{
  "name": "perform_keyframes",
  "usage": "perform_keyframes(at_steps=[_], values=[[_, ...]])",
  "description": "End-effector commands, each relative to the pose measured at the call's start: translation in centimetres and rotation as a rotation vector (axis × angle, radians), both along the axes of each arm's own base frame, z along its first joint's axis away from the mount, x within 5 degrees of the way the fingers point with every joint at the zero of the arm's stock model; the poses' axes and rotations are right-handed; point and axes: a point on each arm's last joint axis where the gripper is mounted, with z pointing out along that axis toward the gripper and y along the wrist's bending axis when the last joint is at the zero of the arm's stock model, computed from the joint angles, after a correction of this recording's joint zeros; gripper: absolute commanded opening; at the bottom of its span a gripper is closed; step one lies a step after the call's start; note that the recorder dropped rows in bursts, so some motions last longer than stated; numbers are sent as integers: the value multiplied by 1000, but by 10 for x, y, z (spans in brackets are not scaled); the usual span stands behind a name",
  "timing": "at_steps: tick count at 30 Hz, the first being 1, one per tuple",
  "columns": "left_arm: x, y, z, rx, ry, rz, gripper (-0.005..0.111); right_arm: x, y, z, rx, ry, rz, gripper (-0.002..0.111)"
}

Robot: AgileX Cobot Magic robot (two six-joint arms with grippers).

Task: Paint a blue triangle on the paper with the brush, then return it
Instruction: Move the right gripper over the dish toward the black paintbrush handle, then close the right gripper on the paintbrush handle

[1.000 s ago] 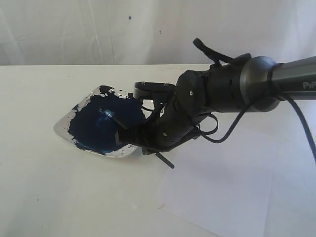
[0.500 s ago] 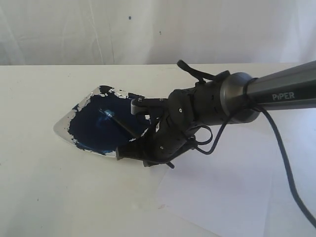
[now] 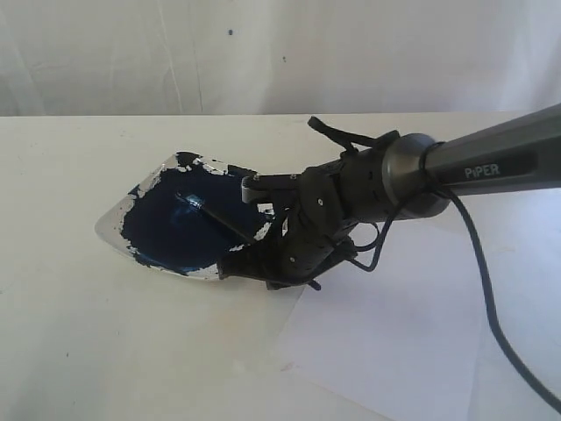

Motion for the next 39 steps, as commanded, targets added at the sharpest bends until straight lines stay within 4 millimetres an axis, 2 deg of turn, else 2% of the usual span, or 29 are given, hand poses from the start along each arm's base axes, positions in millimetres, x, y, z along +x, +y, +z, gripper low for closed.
perform_keyframes(at_steps=[1,11,23,27,29,32,34,36,39], values=[[0,0,-1,-13,-4,1,0,11,-5,3,11,-30,-25,0],[0,0,-1,-13,-4,1,0,31,-17,2,30,-63,-83,0],[0,0,-1,-13,-4,1,0,60,-24,16,61,-104,-138,0],[0,0,-1,-13,-4,1,0,58,-27,34,65,-61,-180,0],[0,0,-1,-13,-4,1,0,57,-30,50,153,-11,-401,0],[0,0,-1,-13,-4,1,0,47,-19,70,487,13,-715,0],[0,0,-1,-13,-4,1,0,40,-12,66,592,96,-876,0],[0,0,-1,-13,-4,1,0,28,-6,54,562,175,-1050,0],[0,0,-1,-13,-4,1,0,22,1,53,562,178,-1059,0]])
